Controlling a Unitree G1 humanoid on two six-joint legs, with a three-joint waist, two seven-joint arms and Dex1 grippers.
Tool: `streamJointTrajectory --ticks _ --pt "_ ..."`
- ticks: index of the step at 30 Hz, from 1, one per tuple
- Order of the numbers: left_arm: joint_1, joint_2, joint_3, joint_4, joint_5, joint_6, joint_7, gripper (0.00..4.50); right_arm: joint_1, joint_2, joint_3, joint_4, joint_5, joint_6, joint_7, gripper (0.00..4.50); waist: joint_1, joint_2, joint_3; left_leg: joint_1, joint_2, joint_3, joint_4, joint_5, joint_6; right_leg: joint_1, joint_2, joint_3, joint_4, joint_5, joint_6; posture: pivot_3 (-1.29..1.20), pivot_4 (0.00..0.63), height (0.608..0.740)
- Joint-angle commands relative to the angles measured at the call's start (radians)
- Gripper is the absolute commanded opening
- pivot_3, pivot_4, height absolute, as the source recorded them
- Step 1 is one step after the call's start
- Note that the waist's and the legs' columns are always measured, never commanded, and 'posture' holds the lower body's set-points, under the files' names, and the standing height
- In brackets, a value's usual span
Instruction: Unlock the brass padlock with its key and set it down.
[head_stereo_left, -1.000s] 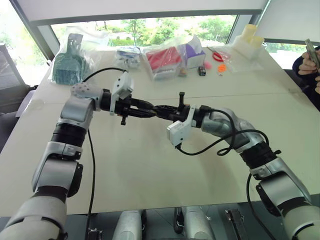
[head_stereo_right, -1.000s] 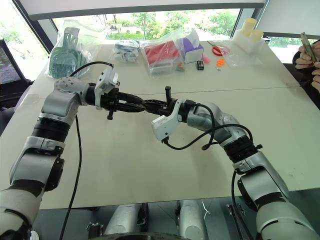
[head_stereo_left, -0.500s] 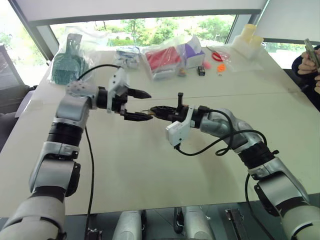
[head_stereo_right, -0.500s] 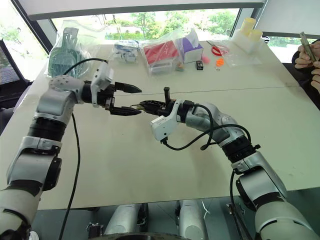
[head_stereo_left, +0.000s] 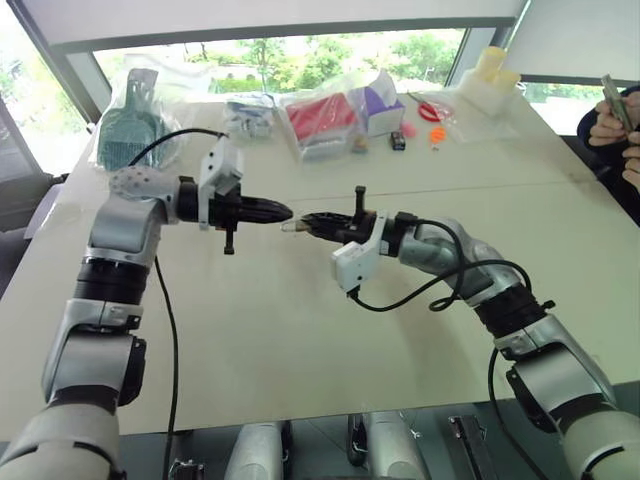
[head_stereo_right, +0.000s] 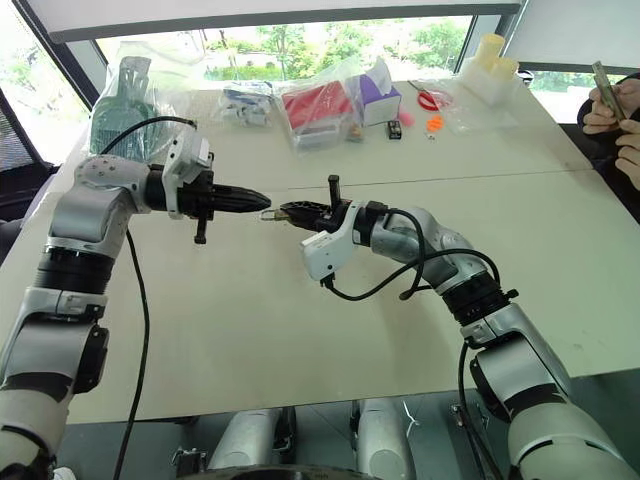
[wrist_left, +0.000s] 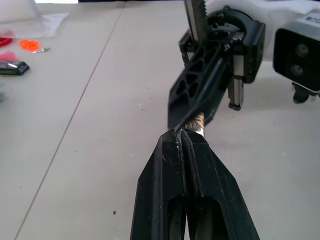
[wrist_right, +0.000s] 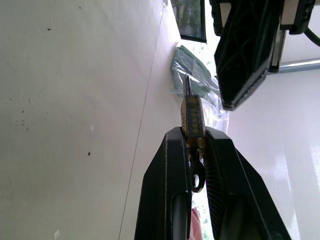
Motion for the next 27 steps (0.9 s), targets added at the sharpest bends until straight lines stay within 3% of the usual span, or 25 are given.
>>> streamJointTrajectory --ticks 1,17,27 --pt "0.025 0.029 -0.007 -0.066 -0.019 0.019 -0.018 0.01 -0.022 0.000 -0.021 -0.023 0.013 -0.004 -0.001 0.00 0.000 0.000 0.000 0.000 0.000 0.000 0.000 0.000 0.000 0.000 0.000 0.000 0.000 0.000 0.000 0.00 0.150 0.740" --pt "0.006 -0.041 -0.009 0.094 0.050 -0.125 0.113 0.01 -0.016 0.007 -0.024 -0.048 0.024 0.009 0.018 0.00 0.002 0.000 0.000 0.000 0.000 0.001 0.000 0.000 0.000 0.000 0.000 0.001 0.000 0.000 0.000 0.00 0.150 0.740" --pt "0.026 0.007 -0.007 0.114 0.051 -0.148 0.102 0.01 0.005 0.010 -0.010 -0.012 0.021 0.021 0.019 0.00 0.001 0.000 0.000 0.000 0.000 0.001 0.000 0.000 0.000 0.000 0.000 0.001 0.000 0.000 0.000 0.00 0.150 0.740"
